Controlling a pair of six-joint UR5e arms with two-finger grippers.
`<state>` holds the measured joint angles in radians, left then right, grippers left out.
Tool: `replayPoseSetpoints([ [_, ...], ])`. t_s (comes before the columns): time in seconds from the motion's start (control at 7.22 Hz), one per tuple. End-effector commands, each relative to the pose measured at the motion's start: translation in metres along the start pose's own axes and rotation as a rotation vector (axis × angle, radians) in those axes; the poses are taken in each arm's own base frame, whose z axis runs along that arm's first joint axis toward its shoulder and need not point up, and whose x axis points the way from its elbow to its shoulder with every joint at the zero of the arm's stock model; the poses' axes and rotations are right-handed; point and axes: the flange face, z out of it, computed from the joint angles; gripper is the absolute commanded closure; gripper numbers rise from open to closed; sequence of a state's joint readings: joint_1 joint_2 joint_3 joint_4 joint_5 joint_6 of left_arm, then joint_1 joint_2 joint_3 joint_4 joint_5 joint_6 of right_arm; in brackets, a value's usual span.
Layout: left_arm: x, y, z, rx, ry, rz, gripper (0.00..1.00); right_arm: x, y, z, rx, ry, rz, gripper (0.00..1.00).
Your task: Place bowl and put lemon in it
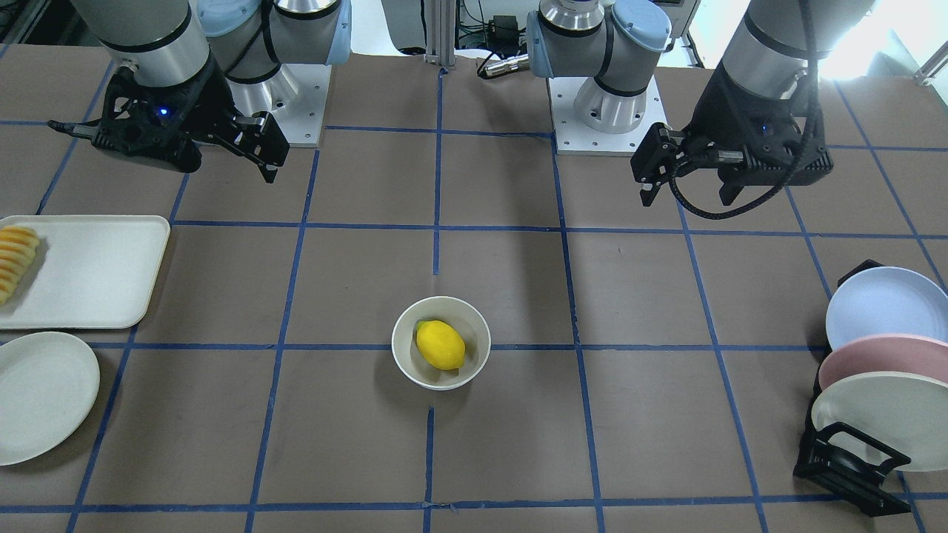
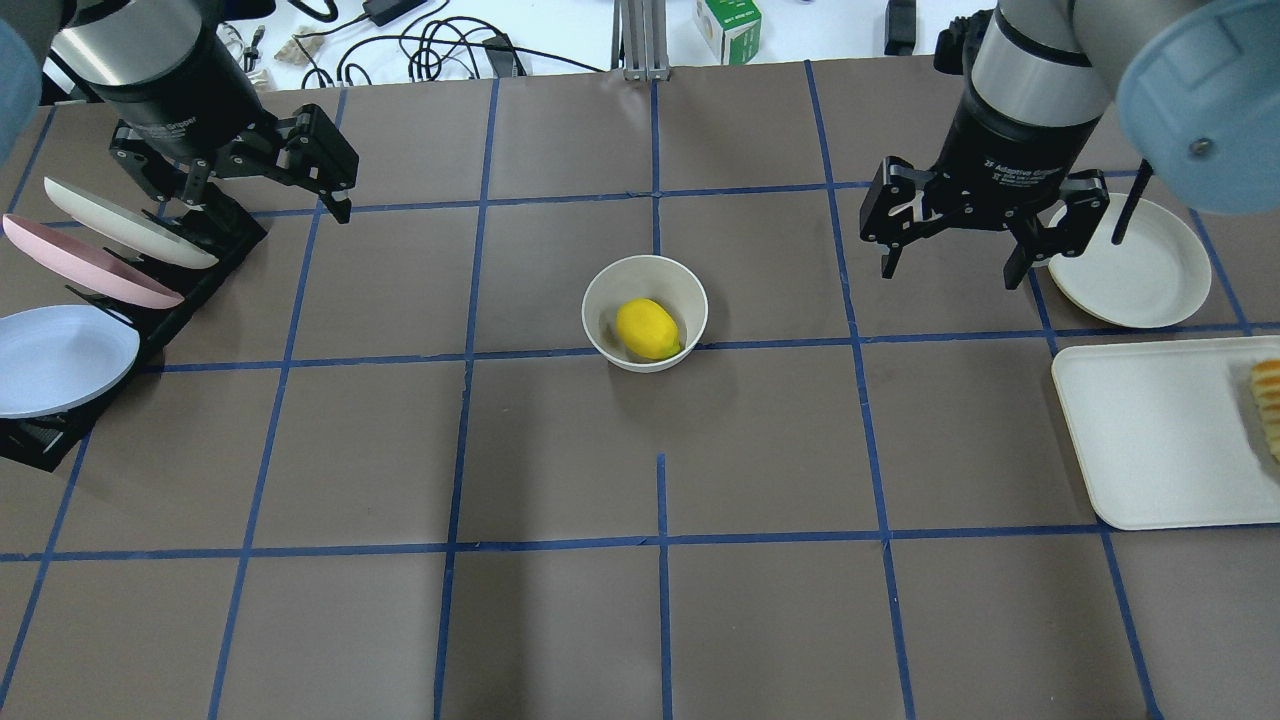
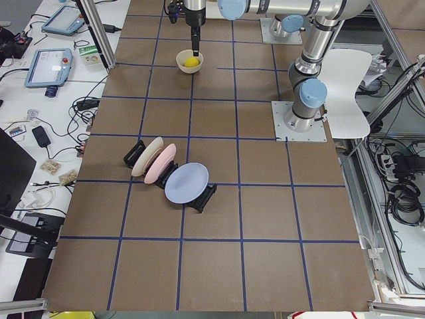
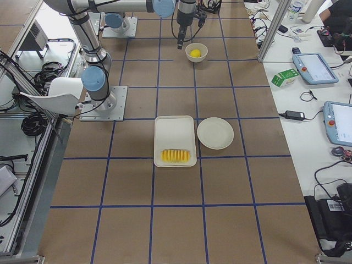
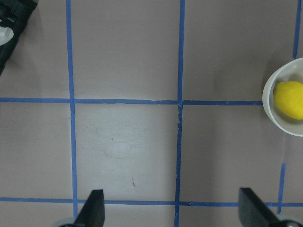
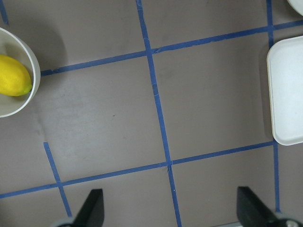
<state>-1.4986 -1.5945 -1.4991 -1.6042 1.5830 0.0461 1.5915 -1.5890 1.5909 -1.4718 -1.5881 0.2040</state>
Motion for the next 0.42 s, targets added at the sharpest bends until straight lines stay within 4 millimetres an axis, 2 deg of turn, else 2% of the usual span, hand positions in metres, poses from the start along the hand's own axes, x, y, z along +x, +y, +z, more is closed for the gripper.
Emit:
replayPoseSetpoints([
  [0.0,0.0001,0.0004,0.0003,-0.001,0.0,0.0,0.0,-0.0018,0.0013,-0.001,0.004,-0.002,0.002,0.0],
  [0.28,-0.0001,-0.0008,0.0016,-0.002,-0.001,0.0,0.0,-0.0019,0.0011,-0.0052,0.015,-0.006,0.003,0.0],
])
